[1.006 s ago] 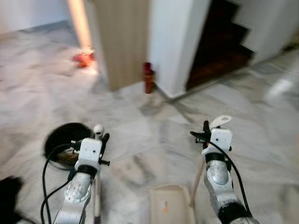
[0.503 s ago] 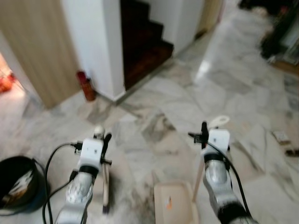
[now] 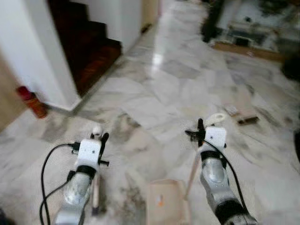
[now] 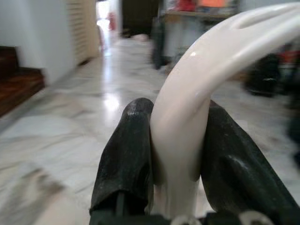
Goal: Sweep floor
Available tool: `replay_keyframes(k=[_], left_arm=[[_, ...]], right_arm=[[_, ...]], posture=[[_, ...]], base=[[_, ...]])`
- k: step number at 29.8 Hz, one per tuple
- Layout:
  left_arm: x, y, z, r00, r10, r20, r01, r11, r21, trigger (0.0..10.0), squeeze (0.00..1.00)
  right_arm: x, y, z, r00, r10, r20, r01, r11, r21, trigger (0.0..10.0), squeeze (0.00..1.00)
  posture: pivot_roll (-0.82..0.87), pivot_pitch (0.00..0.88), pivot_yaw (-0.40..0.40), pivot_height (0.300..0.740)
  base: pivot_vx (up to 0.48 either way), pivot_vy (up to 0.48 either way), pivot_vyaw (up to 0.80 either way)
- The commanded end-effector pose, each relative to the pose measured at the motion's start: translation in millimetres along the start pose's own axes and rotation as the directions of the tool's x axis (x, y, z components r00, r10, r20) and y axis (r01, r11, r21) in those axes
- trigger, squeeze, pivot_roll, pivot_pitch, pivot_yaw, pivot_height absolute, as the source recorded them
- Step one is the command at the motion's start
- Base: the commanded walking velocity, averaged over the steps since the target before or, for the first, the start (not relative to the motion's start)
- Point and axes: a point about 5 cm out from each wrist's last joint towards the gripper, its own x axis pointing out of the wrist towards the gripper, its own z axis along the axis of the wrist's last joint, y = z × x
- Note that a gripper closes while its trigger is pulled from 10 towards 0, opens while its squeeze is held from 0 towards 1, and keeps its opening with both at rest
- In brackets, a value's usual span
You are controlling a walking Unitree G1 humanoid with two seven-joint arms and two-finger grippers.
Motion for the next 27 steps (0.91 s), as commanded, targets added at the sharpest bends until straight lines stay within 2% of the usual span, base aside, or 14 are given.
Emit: replay_keyframes(k=[1,13,27], left_arm=[[1.1,5.4,3.8,1.0,0.008,0.028,-0.008,1.0,0.007,10.0,0.0],[3.1,4.8,5.9,0.999,0.016,0.036,-0.016,1.0,-0.012,10.0,0.0],[3.0,4.5,5.4,0.999,0.04,0.027,-0.038,0.997,-0.063,10.0,0.0]], right_arm=[[2.8,1.4,4.9,1.0,0.011,0.026,-0.011,1.0,-0.012,10.0,0.0],[2.7,-0.9,5.0,1.0,0.004,0.031,-0.003,1.0,-0.006,10.0,0.0],[1.3,4.8,7.0,0.999,0.024,0.049,-0.024,1.0,-0.004,10.0,0.0]], posture=[[0.14,0.027,0.001,0.74],[0.13,0.043,-0.002,0.74],[0.13,0.056,-0.011,0.74]], base=[[0.0,0.0,-0.8],[0.0,0.0,-0.8],[0.0,0.0,0.0]])
